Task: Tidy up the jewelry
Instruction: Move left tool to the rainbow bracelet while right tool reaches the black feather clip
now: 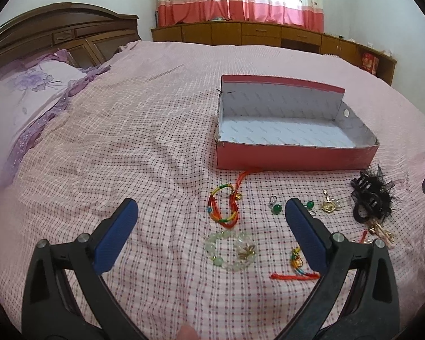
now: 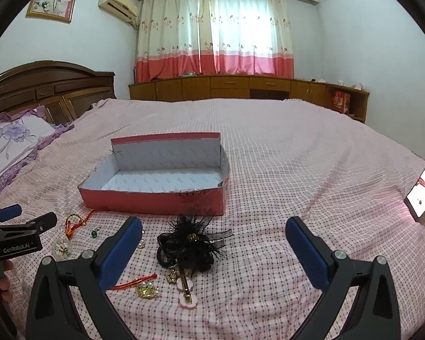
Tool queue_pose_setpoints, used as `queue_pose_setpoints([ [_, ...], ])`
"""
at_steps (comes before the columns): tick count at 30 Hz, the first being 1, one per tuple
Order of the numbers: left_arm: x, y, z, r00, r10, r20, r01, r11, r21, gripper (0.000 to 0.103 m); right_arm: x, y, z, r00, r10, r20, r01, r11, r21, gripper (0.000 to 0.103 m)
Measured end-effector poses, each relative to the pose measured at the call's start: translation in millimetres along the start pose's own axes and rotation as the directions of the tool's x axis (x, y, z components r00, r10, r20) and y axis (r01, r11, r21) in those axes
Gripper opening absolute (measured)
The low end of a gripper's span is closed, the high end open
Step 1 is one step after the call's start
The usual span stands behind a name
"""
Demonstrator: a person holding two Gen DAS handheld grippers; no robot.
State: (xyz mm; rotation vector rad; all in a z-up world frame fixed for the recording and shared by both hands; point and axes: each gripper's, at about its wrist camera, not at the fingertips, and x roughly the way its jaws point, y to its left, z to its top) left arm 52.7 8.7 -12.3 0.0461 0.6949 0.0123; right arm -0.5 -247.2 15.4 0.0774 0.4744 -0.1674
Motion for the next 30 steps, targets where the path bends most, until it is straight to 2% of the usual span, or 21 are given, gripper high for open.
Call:
queue_pose_setpoints([
  [12,39,-10,10,0.997,0.009,-0.074,-0.005,0.999,0.051,0.087,46,6,4,0.996,0.003,-0.093,-0.005,1.000,-0.018,0.100],
  [18,60,-8,9,0.991,0.005,-0.134,0.001,0.999,0.043,0.071,68,12,0,0.987,0.007,-0.159,-0.012,0.999,-0.035,0.095],
  [20,66,-6,8,0.986,-0.004,-0.164,0.010,0.999,0.036,0.058,74,14,-2,0.983,0.008,-0.184,-0.016,0.999,-0.042,0.093],
  [21,69,-5,7,0.984,-0.008,-0.180,0.014,0.999,0.032,0.055,77,15,-4,0.980,0.008,-0.198,-0.017,0.999,-0.048,0.092],
  [23,76,-4,5,0.978,-0.022,-0.209,0.027,0.999,0.020,0.041,83,17,-6,0.976,0.007,-0.218,-0.019,0.998,-0.054,0.088],
  [30,90,-4,2,0.964,-0.044,-0.262,0.043,0.999,-0.009,0.036,97,16,-8,0.963,0.040,-0.266,-0.051,0.998,-0.036,0.082],
])
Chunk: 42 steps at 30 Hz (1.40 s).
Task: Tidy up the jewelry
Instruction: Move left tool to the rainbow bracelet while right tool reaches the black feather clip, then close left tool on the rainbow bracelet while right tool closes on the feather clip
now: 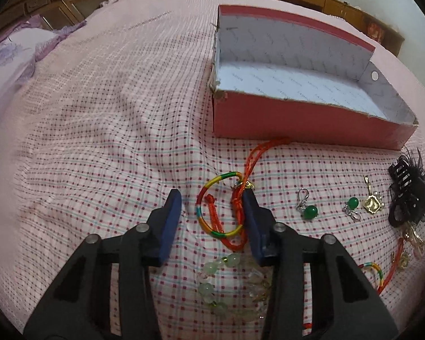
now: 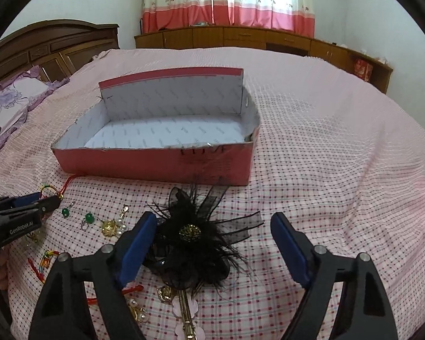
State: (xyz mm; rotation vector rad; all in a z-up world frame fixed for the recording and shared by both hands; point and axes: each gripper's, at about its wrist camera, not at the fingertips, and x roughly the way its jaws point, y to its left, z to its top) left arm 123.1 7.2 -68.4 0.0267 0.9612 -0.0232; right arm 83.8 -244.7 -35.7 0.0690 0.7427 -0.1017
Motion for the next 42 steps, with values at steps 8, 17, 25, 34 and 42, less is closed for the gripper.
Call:
queue_pose_setpoints([
  [8,1,-1,3,1.000,0.014,0.008,-0.015,1.000,0.014,0.021,15,0,5,0.989,0.123,-0.080,-0.120,0.992,0.041,0.069],
  [17,-11,-2,1,0.999,-0.010,0.033,0.010,1.000,-0.008,0.000,18,9,7,0.971,0.218,-0.102,-0.212,0.975,0.070,0.043],
  [25,-32,5,3,0.995,-0.060,0.085,0.063,0.997,-0.036,0.000,-1,9,8,0.978,0.201,-0.054,-0.198,0.979,0.045,0.028],
  [34,-65,1,7,0.984,-0.090,0.154,0.095,0.995,-0.029,0.000,-23,4,12,0.980,0.198,0.006,-0.199,0.979,0.047,0.028],
  [42,-89,-2,18,0.970,-0.117,0.215,0.121,0.993,-0.006,0.000,-50,1,23,0.978,0.196,0.075,-0.200,0.979,0.042,0.028],
])
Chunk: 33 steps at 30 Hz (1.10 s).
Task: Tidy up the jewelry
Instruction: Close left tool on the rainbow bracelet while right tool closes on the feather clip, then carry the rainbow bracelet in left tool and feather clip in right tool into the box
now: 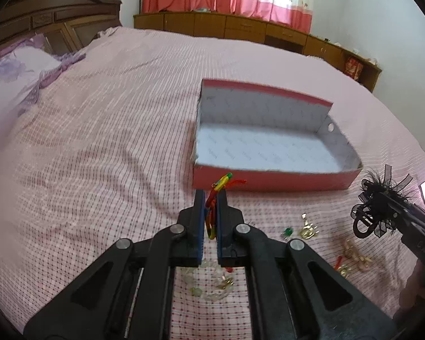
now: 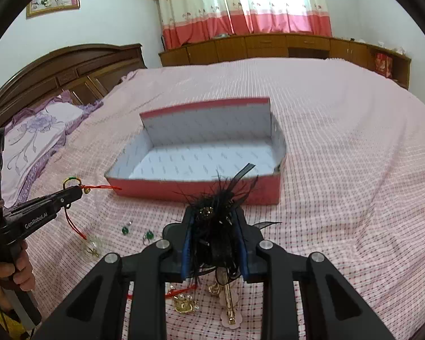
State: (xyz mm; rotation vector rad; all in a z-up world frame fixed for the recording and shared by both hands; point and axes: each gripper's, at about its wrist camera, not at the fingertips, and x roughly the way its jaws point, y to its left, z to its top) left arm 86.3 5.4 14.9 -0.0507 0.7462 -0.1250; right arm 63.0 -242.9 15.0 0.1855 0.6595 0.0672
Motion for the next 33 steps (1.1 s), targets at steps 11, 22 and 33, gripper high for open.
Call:
queue_pose_setpoints([
  [11,-11,-15,32,0.996,-0.015,0.086,0.012,0.999,0.042,0.000,-13,5,30,0.997,0.005,0.075,-0.004,1.000,-0.025,0.028],
  [22,13,-30,73,0.991,-0.030,0.128,0.024,0.999,0.048,0.000,9,1,74,0.991,-0.025,0.133,0.033,0.998,-0.057,0.028],
  [33,57,-44,98,0.993,-0.001,0.119,-0.006,0.998,0.056,0.000,53,-8,106,0.988,-0.065,0.142,0.072,0.996,-0.043,0.028],
])
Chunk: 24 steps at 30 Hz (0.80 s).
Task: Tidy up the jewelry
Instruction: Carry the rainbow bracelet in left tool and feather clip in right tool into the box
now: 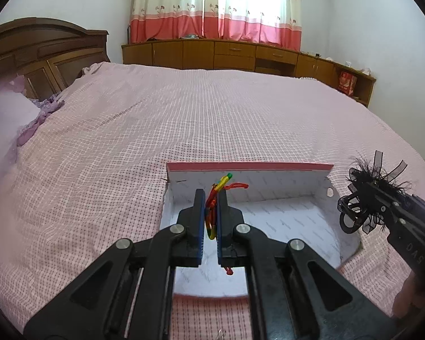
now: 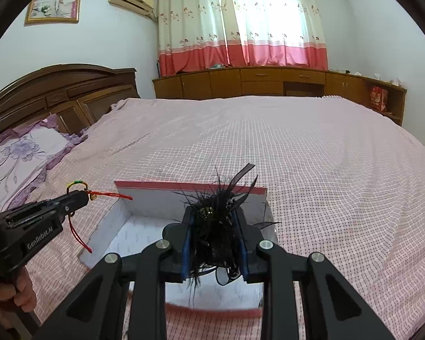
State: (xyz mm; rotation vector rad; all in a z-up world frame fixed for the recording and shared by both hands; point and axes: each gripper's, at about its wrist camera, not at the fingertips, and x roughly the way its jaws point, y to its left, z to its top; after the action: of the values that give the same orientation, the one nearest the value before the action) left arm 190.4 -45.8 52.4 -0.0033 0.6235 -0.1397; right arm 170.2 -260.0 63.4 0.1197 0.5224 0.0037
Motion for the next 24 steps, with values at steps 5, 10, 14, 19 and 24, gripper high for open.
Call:
queue_pose_setpoints([
  [5,25,-6,1,0.999,0.018,-0.034,-0.017,1.000,0.014,0.000,30,-5,1,0.998,-0.011,-0.057,0.012,1.000,0.018,0.028],
  [10,53,-13,0,0.995,0.038,-0.087,-0.036,0.999,0.030,0.000,55,-10,-1,0.994,-0.026,-0.111,0.029,0.999,0.027,0.028],
  [14,76,-16,-6,0.987,0.044,-0.157,-0.040,0.999,0.029,0.000,74,-12,-4,0.985,-0.042,-0.166,0.046,0.999,0.019,0.028],
  [19,96,-17,-16,0.969,0.074,-0.237,-0.069,0.997,0.031,0.000,98,-14,-9,0.969,-0.049,-0.242,0.056,0.998,0.021,0.028],
  [24,112,-17,-28,0.942,0.116,-0.314,-0.107,0.993,0.045,0.000,110,-16,-16,0.960,-0.062,-0.275,0.070,0.997,0.020,0.028],
])
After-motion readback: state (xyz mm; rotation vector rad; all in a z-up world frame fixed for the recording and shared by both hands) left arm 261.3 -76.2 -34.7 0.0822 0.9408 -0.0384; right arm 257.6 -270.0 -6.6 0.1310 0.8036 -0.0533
